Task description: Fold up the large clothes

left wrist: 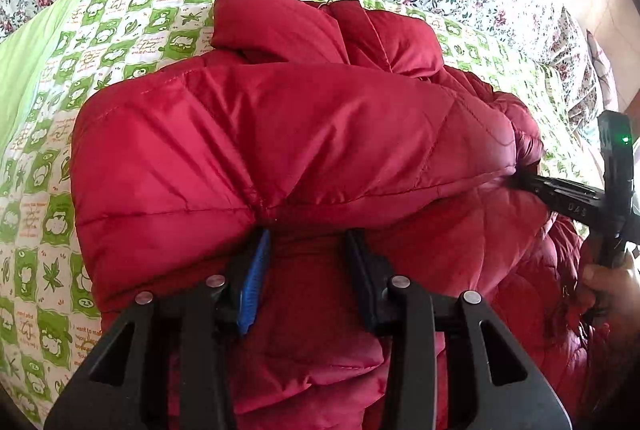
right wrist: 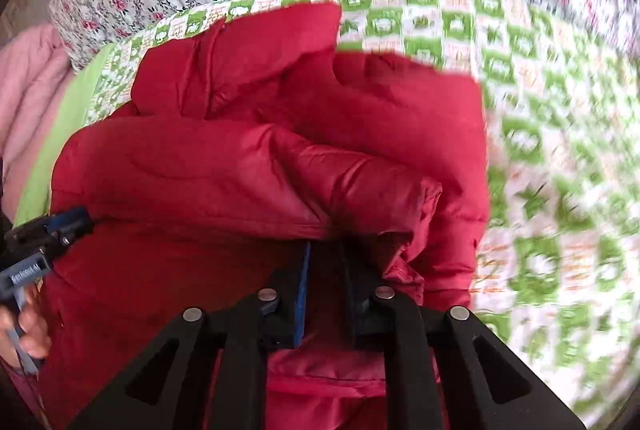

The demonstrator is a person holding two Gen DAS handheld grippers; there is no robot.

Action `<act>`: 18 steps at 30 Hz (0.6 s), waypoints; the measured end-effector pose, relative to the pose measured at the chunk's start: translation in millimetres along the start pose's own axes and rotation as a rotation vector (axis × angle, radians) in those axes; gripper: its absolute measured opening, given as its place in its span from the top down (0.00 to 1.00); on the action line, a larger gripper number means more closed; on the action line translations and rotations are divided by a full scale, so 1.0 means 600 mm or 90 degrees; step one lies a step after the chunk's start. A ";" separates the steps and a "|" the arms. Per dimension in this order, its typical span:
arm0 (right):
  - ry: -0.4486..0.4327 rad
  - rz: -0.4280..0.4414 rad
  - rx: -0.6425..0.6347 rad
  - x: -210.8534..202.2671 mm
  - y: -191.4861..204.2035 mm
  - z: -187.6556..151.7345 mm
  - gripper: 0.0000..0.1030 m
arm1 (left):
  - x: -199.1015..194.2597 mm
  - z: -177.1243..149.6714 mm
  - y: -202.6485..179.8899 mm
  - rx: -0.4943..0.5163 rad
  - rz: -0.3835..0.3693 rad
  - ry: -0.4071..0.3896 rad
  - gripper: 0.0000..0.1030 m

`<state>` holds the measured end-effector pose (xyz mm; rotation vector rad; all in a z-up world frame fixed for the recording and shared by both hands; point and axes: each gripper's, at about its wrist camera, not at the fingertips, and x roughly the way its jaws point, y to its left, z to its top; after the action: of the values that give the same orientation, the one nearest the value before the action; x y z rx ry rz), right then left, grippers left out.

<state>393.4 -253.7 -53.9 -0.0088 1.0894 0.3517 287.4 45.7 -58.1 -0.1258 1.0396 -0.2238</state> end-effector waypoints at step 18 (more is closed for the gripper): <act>-0.017 0.020 0.069 -0.045 -0.047 -0.032 0.96 | -0.067 -0.051 0.041 -0.032 0.007 0.003 0.64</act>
<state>373.5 -291.3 -44.4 0.1096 1.0813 0.3199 244.2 79.3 -44.8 -0.1647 1.0500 -0.1892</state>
